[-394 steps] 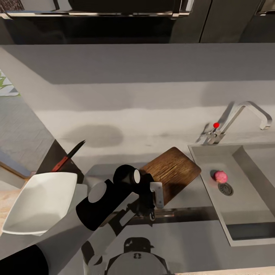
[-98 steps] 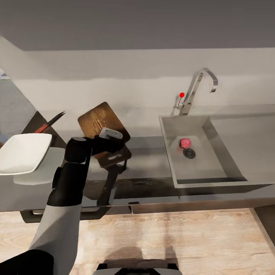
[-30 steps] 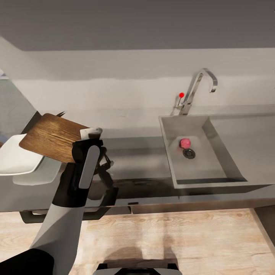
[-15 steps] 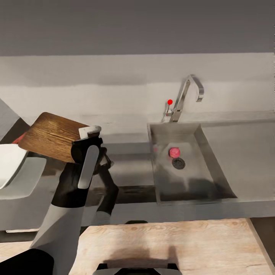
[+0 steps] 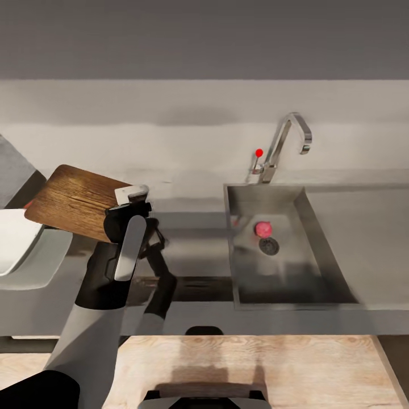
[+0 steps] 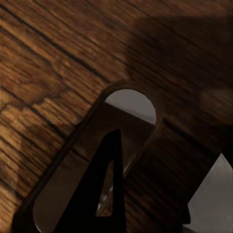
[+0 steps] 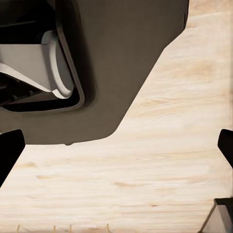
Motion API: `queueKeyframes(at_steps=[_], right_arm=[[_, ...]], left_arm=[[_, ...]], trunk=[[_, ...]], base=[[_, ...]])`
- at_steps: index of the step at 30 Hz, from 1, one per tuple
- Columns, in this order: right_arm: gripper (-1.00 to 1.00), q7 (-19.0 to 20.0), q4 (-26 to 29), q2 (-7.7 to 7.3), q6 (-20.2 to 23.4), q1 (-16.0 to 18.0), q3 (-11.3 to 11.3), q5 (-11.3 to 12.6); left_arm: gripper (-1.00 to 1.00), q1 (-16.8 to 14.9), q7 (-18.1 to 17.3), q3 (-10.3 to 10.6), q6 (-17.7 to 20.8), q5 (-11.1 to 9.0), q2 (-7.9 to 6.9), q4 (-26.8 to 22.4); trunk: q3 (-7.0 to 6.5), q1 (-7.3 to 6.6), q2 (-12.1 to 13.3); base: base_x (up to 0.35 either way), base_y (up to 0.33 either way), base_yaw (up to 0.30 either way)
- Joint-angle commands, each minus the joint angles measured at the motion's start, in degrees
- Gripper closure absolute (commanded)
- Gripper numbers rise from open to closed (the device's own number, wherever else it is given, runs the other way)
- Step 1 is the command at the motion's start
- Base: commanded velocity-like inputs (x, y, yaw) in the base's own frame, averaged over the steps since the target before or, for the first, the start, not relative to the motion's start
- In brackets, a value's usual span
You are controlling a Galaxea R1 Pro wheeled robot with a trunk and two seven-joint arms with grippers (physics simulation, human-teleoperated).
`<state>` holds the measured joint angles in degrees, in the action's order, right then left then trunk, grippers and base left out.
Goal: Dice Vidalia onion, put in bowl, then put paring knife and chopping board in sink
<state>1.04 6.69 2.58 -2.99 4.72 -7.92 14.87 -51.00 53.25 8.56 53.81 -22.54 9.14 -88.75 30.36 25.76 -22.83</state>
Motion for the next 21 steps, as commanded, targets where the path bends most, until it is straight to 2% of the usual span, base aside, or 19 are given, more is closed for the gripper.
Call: queueKeyframes(at_steps=[1, 10, 16, 21], right_arm=[[-1.0, 0.11, -0.08, -0.03, -0.26, 0.02, -0.43, 0.6], [-1.0, 0.11, -0.14, -0.35, -0.26, 0.02, -0.4, 0.53], [-1.0, 0.11, -0.25, -0.46, -0.26, 0.02, -0.43, 0.51], [-1.0, 0.11, -0.27, -0.33, -0.26, 0.02, -0.43, 0.51]], left_arm=[[1.0, -0.06, 0.63, 0.06, 0.2, -0.4, 0.0, -0.02], [1.0, -0.06, 0.63, 0.05, -0.28, -0.4, 0.0, -0.02], [1.0, -0.06, 0.63, 0.12, -0.54, -0.6, 0.0, -0.02], [1.0, -0.06, 0.63, 0.14, -0.64, -0.66, 0.02, -0.02]], trunk=[[0.12, 0.03, -0.09], [0.47, 0.03, -0.09], [0.5, 0.03, -0.09], [0.5, 0.03, -0.09]], base=[[0.0, 0.0, 0.208], [0.0, 0.0, 0.174], [0.0, -0.013, 0.024], [0.0, -0.173, 0.002]])
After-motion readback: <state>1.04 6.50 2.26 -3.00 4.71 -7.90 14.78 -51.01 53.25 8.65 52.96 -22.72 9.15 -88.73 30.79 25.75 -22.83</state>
